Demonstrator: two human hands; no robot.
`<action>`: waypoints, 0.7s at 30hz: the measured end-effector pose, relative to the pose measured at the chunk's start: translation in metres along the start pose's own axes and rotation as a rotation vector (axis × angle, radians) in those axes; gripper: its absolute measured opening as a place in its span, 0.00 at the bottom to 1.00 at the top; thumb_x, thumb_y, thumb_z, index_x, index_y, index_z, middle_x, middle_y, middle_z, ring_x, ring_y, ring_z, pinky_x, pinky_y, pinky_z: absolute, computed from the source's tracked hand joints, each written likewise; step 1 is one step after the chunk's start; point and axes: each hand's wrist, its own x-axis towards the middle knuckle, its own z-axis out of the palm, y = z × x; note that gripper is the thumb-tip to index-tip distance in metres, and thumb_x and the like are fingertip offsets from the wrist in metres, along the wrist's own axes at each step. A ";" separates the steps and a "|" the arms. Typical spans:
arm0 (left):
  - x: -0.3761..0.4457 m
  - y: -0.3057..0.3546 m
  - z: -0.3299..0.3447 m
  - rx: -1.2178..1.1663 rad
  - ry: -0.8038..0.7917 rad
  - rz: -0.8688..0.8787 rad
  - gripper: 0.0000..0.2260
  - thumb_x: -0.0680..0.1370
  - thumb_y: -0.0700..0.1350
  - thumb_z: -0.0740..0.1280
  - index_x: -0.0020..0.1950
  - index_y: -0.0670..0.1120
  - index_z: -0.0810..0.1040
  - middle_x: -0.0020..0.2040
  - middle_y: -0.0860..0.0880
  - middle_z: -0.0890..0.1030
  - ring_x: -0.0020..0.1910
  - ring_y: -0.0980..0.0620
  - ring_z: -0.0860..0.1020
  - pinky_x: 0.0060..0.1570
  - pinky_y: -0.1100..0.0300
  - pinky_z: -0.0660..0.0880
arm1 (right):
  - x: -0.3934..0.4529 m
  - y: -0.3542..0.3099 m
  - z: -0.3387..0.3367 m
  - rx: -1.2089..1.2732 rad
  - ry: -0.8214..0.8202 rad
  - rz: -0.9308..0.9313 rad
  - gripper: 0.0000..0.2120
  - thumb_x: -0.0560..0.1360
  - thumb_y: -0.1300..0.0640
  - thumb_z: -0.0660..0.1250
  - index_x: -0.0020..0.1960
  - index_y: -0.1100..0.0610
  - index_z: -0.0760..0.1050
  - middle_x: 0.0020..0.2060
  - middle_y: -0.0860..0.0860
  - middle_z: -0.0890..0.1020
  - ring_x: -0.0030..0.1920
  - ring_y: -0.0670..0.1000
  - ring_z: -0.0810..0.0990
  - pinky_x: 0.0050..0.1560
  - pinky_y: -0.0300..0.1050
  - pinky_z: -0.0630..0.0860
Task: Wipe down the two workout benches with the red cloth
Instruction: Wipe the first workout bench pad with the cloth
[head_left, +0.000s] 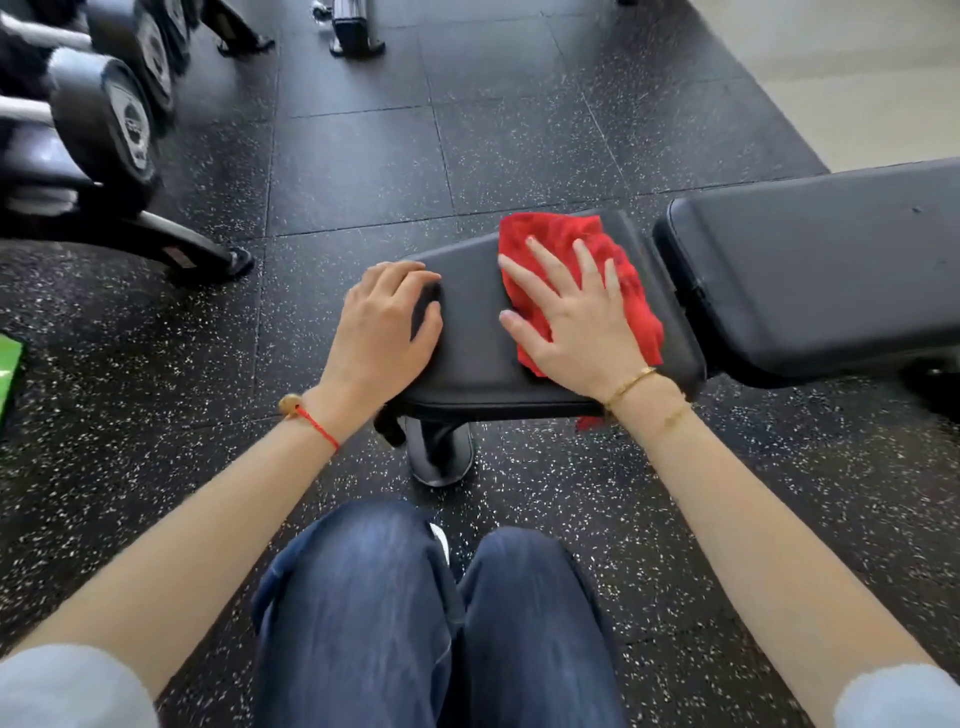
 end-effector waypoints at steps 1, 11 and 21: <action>0.000 0.001 0.002 0.009 0.008 -0.001 0.14 0.79 0.45 0.63 0.63 0.42 0.77 0.65 0.46 0.77 0.66 0.44 0.72 0.66 0.48 0.68 | 0.000 -0.003 0.005 -0.053 -0.034 0.011 0.28 0.78 0.37 0.54 0.77 0.39 0.54 0.78 0.44 0.54 0.77 0.61 0.50 0.75 0.65 0.44; -0.006 0.006 0.014 0.023 0.092 -0.008 0.14 0.78 0.44 0.64 0.63 0.44 0.77 0.64 0.47 0.77 0.66 0.44 0.72 0.68 0.48 0.66 | -0.022 0.046 -0.006 -0.045 -0.040 0.048 0.27 0.80 0.40 0.53 0.77 0.42 0.54 0.78 0.45 0.56 0.78 0.52 0.54 0.77 0.53 0.48; -0.008 0.009 0.014 -0.034 0.126 -0.040 0.14 0.76 0.40 0.65 0.61 0.44 0.78 0.63 0.47 0.79 0.65 0.44 0.73 0.68 0.45 0.66 | -0.008 0.003 0.006 -0.061 -0.040 -0.097 0.27 0.80 0.43 0.53 0.78 0.42 0.53 0.78 0.42 0.56 0.78 0.51 0.54 0.77 0.52 0.47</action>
